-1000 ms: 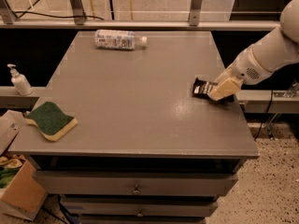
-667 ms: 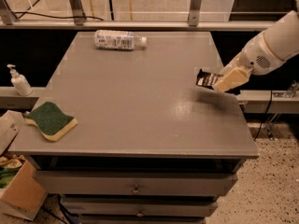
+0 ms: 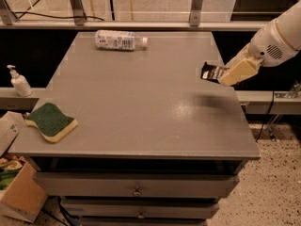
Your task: Move rxbar chocolate near blue plastic bottle
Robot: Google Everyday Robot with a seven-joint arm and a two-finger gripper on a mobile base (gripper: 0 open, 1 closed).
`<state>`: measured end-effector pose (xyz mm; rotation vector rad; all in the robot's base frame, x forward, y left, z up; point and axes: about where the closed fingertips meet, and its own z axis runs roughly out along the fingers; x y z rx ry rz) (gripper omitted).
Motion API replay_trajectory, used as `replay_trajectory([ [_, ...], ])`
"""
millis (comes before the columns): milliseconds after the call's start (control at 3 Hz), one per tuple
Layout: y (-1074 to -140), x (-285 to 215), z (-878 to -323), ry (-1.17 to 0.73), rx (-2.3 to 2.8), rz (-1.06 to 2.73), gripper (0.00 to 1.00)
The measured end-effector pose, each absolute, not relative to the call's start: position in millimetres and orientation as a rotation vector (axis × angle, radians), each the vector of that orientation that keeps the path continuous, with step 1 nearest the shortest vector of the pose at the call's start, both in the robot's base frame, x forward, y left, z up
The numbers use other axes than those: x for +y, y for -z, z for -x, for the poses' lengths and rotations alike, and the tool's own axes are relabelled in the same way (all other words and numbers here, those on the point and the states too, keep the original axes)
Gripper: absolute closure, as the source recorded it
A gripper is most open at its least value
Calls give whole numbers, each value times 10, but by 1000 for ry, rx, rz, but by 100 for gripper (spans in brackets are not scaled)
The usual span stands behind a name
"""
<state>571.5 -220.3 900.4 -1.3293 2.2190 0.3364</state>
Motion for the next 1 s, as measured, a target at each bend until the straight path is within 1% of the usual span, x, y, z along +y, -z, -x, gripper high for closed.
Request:
replay_trajectory([
  [333, -8954, -2212, -5733, -355, 2229, 1278, 100],
  [667, -8873, -1749, -6274, -432, 2162, 1199, 100],
  [1000, -8709, -1205, -6951, -491, 2065, 1106, 100],
])
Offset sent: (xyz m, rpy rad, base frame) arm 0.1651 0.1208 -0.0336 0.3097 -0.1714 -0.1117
